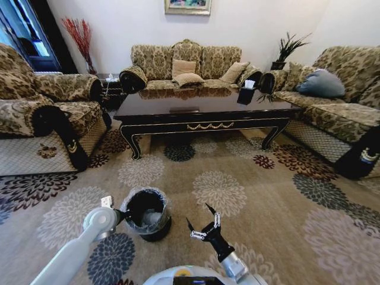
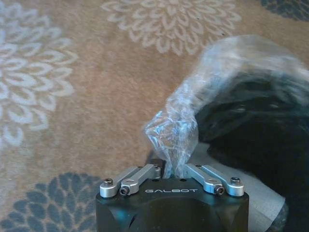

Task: Move to the front of the table and pick up the trash from the floor, then place it into the trash bin.

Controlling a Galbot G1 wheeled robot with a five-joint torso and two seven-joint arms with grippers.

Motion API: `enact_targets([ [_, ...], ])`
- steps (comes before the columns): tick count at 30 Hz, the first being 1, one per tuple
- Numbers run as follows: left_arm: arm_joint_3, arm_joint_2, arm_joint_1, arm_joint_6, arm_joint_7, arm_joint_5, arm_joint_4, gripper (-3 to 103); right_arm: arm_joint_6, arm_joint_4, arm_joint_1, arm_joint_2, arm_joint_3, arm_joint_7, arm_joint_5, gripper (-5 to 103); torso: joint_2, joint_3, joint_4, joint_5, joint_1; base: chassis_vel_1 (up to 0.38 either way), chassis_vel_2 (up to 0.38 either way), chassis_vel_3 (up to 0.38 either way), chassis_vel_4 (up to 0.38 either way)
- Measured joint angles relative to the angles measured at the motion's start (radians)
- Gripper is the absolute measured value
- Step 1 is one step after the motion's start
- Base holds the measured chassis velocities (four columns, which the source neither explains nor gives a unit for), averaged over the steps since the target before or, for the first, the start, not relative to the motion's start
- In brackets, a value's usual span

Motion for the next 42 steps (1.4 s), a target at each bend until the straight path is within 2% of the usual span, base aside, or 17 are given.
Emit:
enact_targets([
  [3, -0.009, 0.000, 0.009, 0.000, 0.002, 0.004, -0.008, 26, -0.002, 0.000, -0.002, -0.002, 0.005, 0.006, 0.003, 100, 0.000, 0.000, 0.0000, -0.0002, 0.000, 0.000, 0.000, 0.000, 0.000],
  [5, -0.013, 0.000, 0.013, 0.000, 0.005, 0.006, -0.014, 26, -0.003, 0.000, -0.002, -0.002, 0.007, 0.008, 0.006, 100, 0.000, 0.000, 0.0000, -0.0001, 0.000, 0.000, 0.000, 0.000, 0.000],
  [9, -0.038, 0.001, 0.044, 0.000, 0.021, 0.028, -0.060, 47, -0.009, 0.002, 0.001, -0.003, 0.019, 0.015, 0.023, 100, 0.000, 0.000, 0.0000, -0.0001, 0.000, 0.000, 0.000, 0.000, 0.000],
  [16, -0.108, -0.020, 0.139, 0.000, 0.030, 0.074, -0.178, 69, -0.005, 0.010, -0.003, 0.007, 0.032, 0.025, 0.071, 100, 0.000, 0.000, -0.0001, -0.0003, 0.000, 0.000, 0.000, 0.000, 0.000],
  [18, -0.161, -0.043, 0.199, 0.000, 0.065, 0.155, -0.242, 75, 0.012, 0.018, -0.003, 0.018, 0.039, 0.039, 0.125, 100, 0.000, 0.000, 0.0000, -0.0001, 0.000, 0.000, 0.000, 0.000, 0.000],
  [20, -0.219, -0.067, 0.254, -0.021, 0.151, 0.278, -0.287, 86, 0.018, 0.024, 0.000, 0.028, 0.059, 0.054, 0.176, 100, 0.000, 0.000, -0.0001, -0.0002, 0.000, 0.000, 0.000, 0.000, 0.000],
  [21, -0.219, -0.067, 0.254, -0.021, 0.151, 0.278, -0.287, 86, 0.018, 0.024, 0.000, 0.028, 0.059, 0.054, 0.176, 100, 0.000, 0.000, -0.0001, -0.0002, 0.000, 0.000, 0.000, 0.000, 0.000],
  [23, -0.286, -0.100, 0.306, -0.092, 0.274, 0.454, -0.312, 96, 0.021, 0.028, 0.005, 0.036, 0.096, 0.063, 0.227, 100, 0.000, 0.000, 0.0001, 0.0000, 0.000, 0.000, 0.000, 0.000, 0.000],
  [25, -0.334, -0.133, 0.360, -0.211, 0.390, 0.598, -0.325, 98, 0.021, 0.029, 0.011, 0.043, 0.140, 0.065, 0.268, 100, 0.000, 0.000, 0.0003, -0.0003, 0.000, 0.000, 0.000, 0.000, 0.000],
  [26, -0.334, -0.133, 0.360, -0.211, 0.390, 0.598, -0.325, 98, 0.021, 0.029, 0.011, 0.043, 0.140, 0.065, 0.268, 100, 0.000, 0.000, 0.0003, -0.0003, 0.000, 0.000, 0.000, 0.000, 0.000],
  [30, -0.390, -0.190, 0.477, -0.414, 0.574, 0.804, -0.351, 100, 0.014, 0.025, 0.026, 0.040, 0.239, 0.072, 0.366, 100, 0.000, 0.000, 0.0001, -0.0001, 0.000, 0.000, 0.000, 0.000, 0.000],
  [31, -0.390, -0.190, 0.477, -0.414, 0.574, 0.804, -0.351, 100, 0.014, 0.025, 0.026, 0.040, 0.239, 0.072, 0.366, 100, 0.000, 0.000, 0.0001, -0.0001, 0.000, 0.000, 0.000, 0.000, 0.000],
  [35, -0.388, -0.235, 0.560, -0.560, 0.727, 0.967, -0.353, 100, 0.006, 0.032, 0.030, 0.022, 0.315, 0.065, 0.458, 100, 0.000, 0.000, 0.0000, -0.0001, 0.000, 0.000, 0.000, 0.000, 0.000],
  [37, -0.385, -0.244, 0.568, -0.590, 0.750, 0.986, -0.348, 100, 0.006, 0.031, 0.027, 0.021, 0.326, 0.060, 0.471, 100, 0.000, 0.000, -0.0001, 0.0000, 0.000, 0.000, 0.000, 0.000, 0.000],
  [40, -0.378, -0.273, 0.602, -0.720, 0.828, 1.034, -0.318, 100, 0.019, -0.023, 0.026, 0.018, 0.373, 0.036, 0.508, 100, 0.000, 0.000, -0.0002, 0.0000, 0.000, 0.000, 0.000, 0.000, 0.000],
  [41, -0.378, -0.273, 0.602, -0.720, 0.828, 1.034, -0.318, 100, 0.019, -0.023, 0.026, 0.018, 0.373, 0.036, 0.508, 100, 0.000, 0.000, -0.0002, 0.0000, 0.000, 0.000, 0.000, 0.000, 0.000],
  [42, -0.380, -0.282, 0.617, -0.769, 0.855, 1.059, -0.310, 100, 0.028, -0.044, 0.026, 0.016, 0.387, 0.030, 0.521, 100, 0.000, 0.000, -0.0001, 0.0000, 0.000, 0.000, 0.000, 0.000, 0.000],
])
